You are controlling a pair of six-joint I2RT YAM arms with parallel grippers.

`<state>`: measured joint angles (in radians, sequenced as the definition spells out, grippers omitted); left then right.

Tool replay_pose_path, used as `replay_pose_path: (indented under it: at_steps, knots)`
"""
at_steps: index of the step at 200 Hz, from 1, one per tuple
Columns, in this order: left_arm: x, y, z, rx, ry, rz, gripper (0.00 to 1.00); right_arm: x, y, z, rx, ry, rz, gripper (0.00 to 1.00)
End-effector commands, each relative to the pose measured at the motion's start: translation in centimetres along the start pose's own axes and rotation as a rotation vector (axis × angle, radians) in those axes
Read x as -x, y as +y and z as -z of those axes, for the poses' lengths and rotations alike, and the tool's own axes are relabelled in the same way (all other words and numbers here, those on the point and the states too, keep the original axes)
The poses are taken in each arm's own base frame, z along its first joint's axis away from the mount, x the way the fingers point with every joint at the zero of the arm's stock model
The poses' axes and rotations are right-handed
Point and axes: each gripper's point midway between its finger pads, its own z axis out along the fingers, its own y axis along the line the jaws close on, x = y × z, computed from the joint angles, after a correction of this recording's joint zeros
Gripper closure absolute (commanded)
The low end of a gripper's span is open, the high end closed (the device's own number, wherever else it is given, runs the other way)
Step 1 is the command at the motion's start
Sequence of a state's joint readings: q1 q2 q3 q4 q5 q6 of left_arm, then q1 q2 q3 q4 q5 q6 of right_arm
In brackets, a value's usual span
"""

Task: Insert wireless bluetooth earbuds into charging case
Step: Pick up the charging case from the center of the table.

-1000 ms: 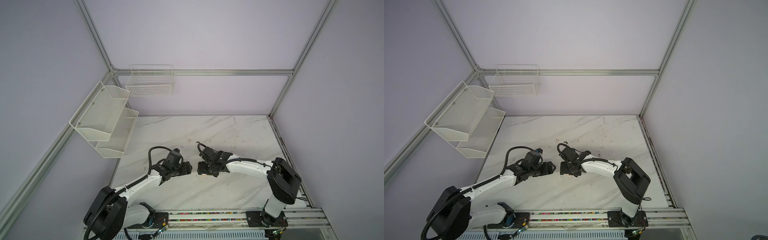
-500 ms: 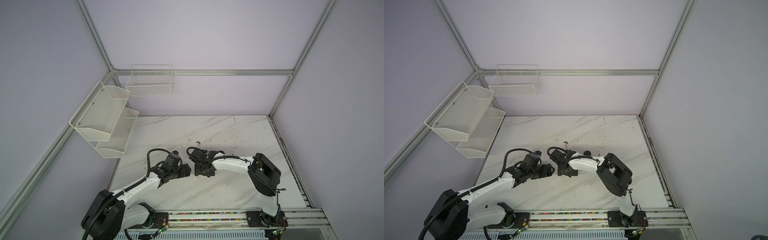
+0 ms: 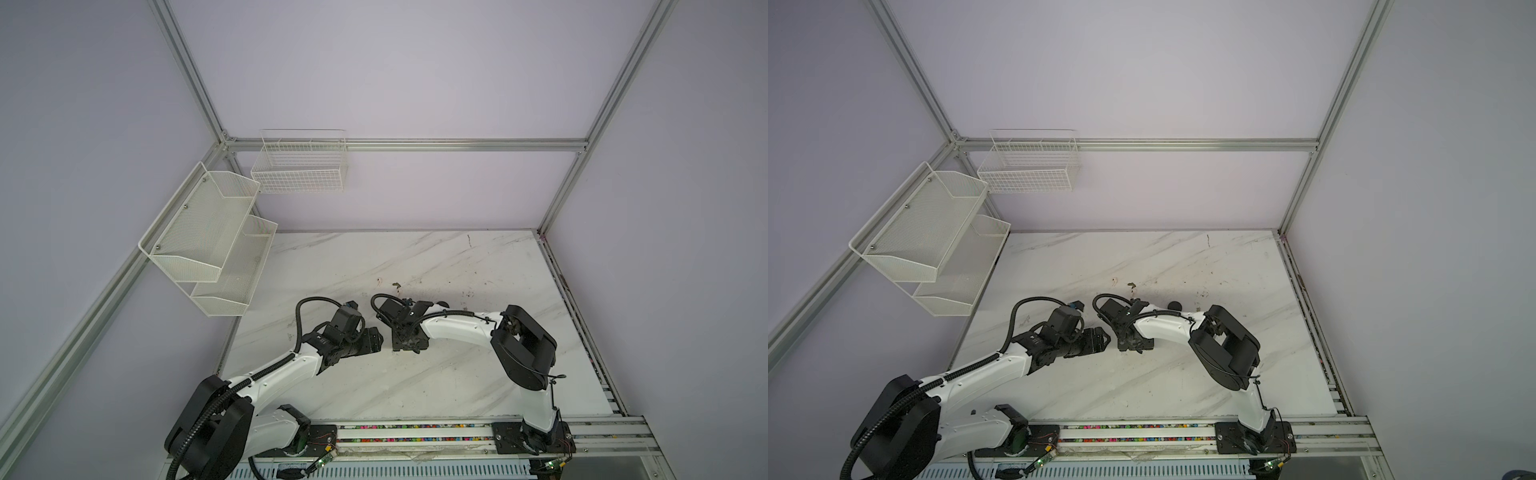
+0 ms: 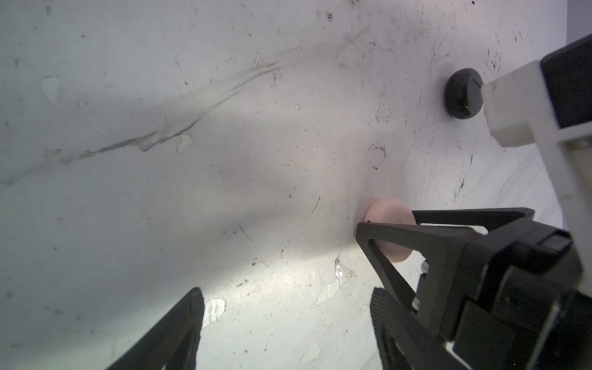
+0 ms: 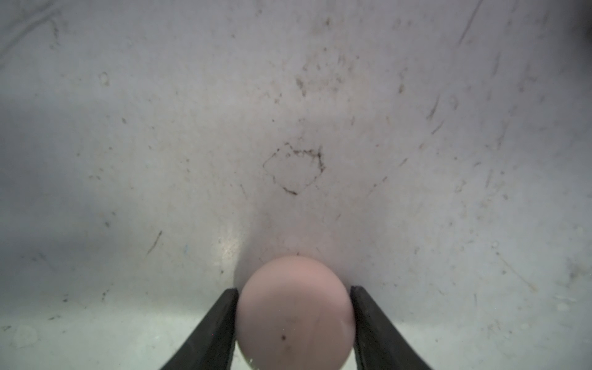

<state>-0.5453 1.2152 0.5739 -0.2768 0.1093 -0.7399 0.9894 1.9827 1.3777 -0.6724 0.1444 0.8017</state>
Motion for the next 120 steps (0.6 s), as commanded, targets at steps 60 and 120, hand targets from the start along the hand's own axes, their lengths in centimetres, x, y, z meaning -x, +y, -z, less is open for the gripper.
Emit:
replay_pose_path:
  at_steps: [60, 120]
  knots:
    - [-0.8, 0.6, -0.4, -0.004, 0.013, -0.008, 0.19, 0.4, -0.6, 0.1, 0.002, -0.07, 0.234, 0.37]
    - [-0.7, 0.4, -0.3, -0.011, 0.013, -0.01, 0.19, 0.9, -2.3, 1.3, -0.024, -0.07, 0.217, 0.29]
